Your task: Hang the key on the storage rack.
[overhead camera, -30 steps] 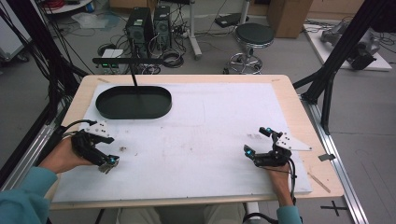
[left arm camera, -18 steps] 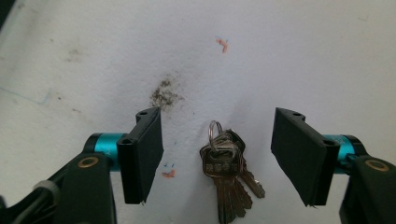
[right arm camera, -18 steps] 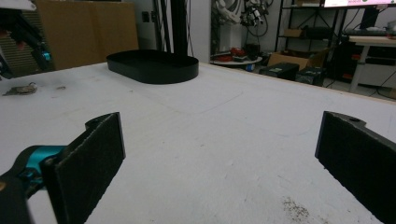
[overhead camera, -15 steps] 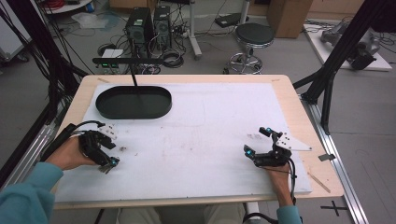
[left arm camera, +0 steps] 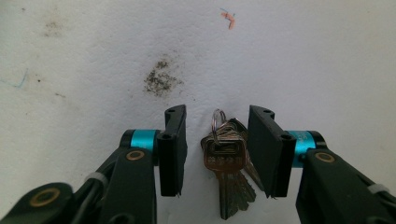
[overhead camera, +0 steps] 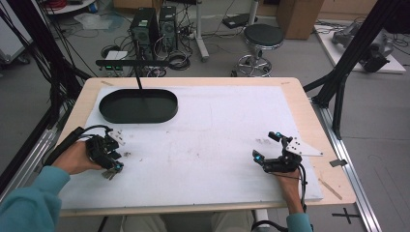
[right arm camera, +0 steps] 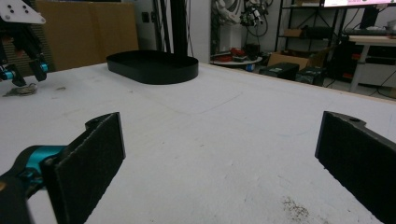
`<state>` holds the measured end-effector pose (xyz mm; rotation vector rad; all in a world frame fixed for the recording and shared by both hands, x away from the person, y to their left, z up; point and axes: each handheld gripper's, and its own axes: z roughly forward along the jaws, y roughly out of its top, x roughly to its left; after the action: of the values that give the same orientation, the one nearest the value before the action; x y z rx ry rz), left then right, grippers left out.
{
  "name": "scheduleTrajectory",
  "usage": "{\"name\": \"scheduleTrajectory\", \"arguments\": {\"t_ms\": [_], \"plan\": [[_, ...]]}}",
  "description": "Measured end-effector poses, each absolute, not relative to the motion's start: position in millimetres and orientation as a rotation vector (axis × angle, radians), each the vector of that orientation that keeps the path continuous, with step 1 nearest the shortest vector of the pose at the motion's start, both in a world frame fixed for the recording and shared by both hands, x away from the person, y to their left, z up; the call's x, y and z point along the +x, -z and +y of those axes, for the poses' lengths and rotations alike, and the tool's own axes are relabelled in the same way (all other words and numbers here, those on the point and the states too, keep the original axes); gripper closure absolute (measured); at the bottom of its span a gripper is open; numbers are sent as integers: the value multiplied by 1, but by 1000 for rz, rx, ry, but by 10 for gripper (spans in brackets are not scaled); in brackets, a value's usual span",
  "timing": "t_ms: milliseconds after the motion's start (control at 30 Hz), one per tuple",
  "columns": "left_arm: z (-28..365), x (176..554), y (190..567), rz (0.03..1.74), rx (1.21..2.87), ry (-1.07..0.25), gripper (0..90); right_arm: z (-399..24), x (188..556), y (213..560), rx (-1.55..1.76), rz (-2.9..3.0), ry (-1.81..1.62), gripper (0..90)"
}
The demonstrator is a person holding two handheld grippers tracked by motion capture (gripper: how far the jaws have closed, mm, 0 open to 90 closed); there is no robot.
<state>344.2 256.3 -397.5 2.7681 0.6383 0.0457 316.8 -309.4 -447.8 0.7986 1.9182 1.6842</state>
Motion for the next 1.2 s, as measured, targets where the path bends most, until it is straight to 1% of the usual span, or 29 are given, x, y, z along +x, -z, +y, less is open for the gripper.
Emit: {"name": "scheduleTrajectory", "arguments": {"t_ms": [67,100,133,333,367,833,867,900,967,1200], "plan": [[255,344,398,664,2763,-39,628,-309,317,448,799,1919,-1684,7],[255,345,398,657,2772,-33,628,-309,317,448,799,1919,-1684,7],[255,345,399,667,2767,-27,646,-309,317,448,800,1918,-1683,7],[255,346,400,679,2778,-17,669,-309,317,448,800,1920,-1689,7],[255,346,400,680,2779,-14,693,-309,317,448,798,1919,-1684,7],[254,347,401,676,2811,13,801,-309,317,448,800,1920,-1687,7],[254,346,401,678,2809,15,828,-309,317,448,801,1919,-1687,7],[254,346,401,675,2810,13,828,-309,317,448,801,1919,-1687,7],[254,345,401,680,2808,16,861,-309,317,448,803,1918,-1683,7],[252,344,400,666,2815,17,876,-309,317,448,803,1917,-1683,6]]}}
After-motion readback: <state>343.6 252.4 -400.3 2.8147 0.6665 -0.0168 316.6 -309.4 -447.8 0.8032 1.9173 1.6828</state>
